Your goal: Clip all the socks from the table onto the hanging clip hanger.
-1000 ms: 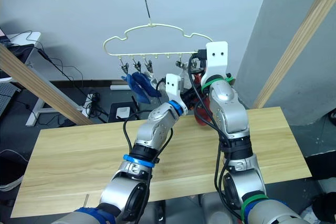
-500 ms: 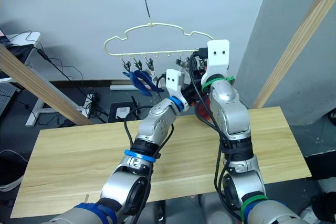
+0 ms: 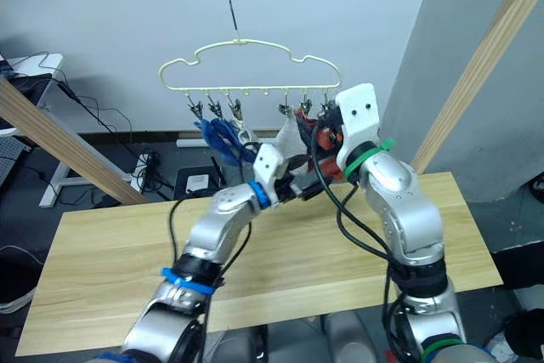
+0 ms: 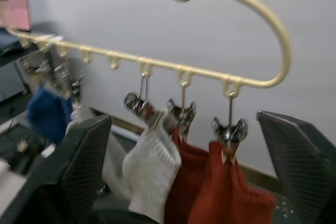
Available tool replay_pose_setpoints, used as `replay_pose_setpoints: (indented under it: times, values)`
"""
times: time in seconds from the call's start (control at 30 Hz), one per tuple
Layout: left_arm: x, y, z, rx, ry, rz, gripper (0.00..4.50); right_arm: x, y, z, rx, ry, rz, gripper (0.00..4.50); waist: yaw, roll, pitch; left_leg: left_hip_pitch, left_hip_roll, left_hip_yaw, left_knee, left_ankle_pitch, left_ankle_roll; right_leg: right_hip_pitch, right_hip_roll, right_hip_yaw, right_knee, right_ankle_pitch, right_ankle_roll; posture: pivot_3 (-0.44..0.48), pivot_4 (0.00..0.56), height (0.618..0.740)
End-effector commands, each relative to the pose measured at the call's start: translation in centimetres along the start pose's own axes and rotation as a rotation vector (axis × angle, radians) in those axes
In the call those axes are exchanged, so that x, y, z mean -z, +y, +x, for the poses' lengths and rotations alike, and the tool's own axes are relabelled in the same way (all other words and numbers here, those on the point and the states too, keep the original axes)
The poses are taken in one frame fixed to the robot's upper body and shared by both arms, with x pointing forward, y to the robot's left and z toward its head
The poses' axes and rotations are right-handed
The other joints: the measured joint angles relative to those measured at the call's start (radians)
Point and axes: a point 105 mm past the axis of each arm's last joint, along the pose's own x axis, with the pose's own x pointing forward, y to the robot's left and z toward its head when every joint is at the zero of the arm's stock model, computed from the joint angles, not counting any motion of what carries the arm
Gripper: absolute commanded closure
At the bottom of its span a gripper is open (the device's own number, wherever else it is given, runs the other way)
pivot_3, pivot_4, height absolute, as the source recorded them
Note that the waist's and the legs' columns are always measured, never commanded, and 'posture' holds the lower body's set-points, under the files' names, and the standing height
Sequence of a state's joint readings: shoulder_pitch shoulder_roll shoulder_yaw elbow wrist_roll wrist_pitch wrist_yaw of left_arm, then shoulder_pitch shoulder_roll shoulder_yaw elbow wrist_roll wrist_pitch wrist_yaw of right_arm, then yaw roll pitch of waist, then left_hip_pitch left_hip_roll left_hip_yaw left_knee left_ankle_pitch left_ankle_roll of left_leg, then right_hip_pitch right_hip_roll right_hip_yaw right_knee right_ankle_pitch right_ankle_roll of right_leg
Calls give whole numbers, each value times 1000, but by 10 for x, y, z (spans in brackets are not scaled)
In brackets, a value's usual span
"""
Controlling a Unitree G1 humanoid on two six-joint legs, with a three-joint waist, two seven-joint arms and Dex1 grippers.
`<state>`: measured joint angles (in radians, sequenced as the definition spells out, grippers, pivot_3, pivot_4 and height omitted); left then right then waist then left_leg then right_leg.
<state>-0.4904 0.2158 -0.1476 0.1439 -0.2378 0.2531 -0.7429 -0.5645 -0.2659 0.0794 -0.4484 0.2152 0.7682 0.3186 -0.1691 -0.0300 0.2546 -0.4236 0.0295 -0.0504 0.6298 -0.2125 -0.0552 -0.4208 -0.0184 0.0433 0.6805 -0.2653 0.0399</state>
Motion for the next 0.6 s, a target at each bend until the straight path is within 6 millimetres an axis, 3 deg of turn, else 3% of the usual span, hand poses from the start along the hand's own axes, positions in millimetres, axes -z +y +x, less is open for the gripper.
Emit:
replay_pose_setpoints:
  times: [0.03,0.17,0.33,0.47,0.6]
  values:
    - [-26,6,-40,32,-1,100,29,-10,7,-15,-153,-27,-88,0,-1,0,0,0,0,0,0,0,0,0,0,0,0,0,0,-221,214,740]
    - [-33,33,-99,-18,137,152,29,-7,-2,-31,-274,22,-153,0,3,0,0,1,0,0,0,0,0,0,0,0,0,-3,5,-192,208,740]
    - [-42,66,-155,-127,302,232,29,-4,-22,-49,-340,90,-210,0,18,0,0,1,0,1,0,0,0,1,0,0,-1,-3,5,-148,192,740]
    - [-40,90,-189,-274,458,261,29,-1,-38,-63,-354,135,-248,0,33,0,0,1,0,1,0,0,0,0,0,0,-1,-3,5,-133,180,740]
    - [-47,102,-211,-343,443,231,29,3,-54,-76,-343,174,-284,0,45,-1,-1,1,0,1,0,0,0,0,-1,0,-1,-3,4,-120,162,740]
